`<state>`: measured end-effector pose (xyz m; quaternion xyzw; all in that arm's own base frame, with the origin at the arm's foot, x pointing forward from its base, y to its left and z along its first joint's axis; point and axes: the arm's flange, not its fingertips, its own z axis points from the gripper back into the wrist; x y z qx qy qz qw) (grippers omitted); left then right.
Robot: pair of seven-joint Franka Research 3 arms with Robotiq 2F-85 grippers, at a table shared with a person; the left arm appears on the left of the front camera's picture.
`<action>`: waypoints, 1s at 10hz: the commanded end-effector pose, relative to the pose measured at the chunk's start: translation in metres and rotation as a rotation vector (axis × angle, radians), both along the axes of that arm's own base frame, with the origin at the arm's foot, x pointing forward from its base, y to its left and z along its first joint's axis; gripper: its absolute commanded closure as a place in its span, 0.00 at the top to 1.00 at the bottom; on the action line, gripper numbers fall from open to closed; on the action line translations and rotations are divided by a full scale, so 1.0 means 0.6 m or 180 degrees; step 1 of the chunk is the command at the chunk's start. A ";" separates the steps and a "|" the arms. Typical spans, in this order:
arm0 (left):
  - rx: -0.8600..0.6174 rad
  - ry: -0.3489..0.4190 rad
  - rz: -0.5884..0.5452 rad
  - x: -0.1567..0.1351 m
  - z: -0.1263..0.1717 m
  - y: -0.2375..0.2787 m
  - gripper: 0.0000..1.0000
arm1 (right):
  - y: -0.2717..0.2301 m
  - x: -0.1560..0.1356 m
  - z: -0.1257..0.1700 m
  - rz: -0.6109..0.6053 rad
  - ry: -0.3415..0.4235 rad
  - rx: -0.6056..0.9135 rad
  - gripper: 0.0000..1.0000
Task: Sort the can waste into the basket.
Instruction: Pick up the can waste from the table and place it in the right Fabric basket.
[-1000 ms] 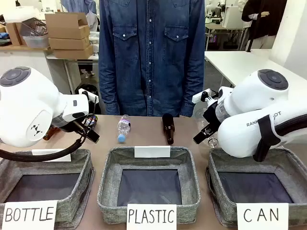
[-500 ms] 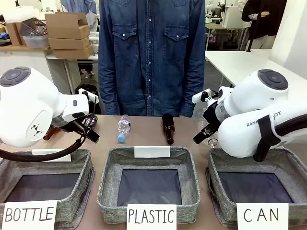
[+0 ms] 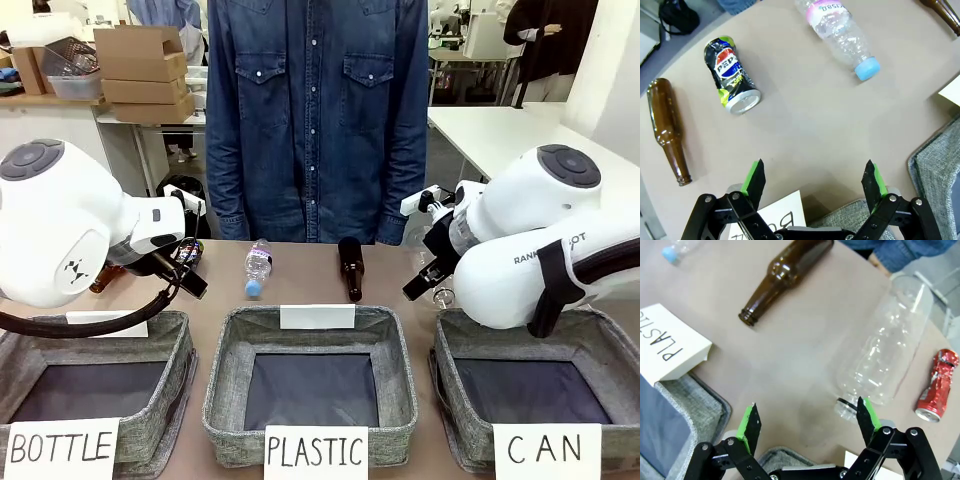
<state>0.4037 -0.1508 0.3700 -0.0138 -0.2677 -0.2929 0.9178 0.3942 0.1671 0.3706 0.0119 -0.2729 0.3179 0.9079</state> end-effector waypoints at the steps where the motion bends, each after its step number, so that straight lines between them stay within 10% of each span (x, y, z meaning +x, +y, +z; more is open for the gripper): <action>1: 0.0000 0.0000 0.0000 0.000 0.000 0.000 1.00 | 0.000 0.000 0.000 0.0000 0.0000 0.0000 1.00; 4: 0.0147 0.0158 -0.0140 -0.123 0.117 0.023 1.00 | -0.040 -0.075 0.156 -0.0180 0.0172 0.0254 1.00; 7: 0.0276 -0.0508 -0.0490 -0.285 0.175 0.045 1.00 | -0.077 -0.195 0.269 -0.0010 -0.0242 0.0425 1.00; 8: 0.0193 -0.0138 -0.0209 -0.093 0.191 -0.008 1.00 | -0.076 -0.171 0.246 -0.0103 -0.0582 0.0253 1.00; 9: 0.0193 -0.0138 -0.0209 -0.093 0.191 -0.008 1.00 | -0.061 -0.138 0.278 -0.0125 -0.0144 0.0358 1.00; 10: 0.0193 -0.0138 -0.0209 -0.093 0.191 -0.008 1.00 | -0.069 -0.165 0.316 -0.0098 -0.0350 0.0367 1.00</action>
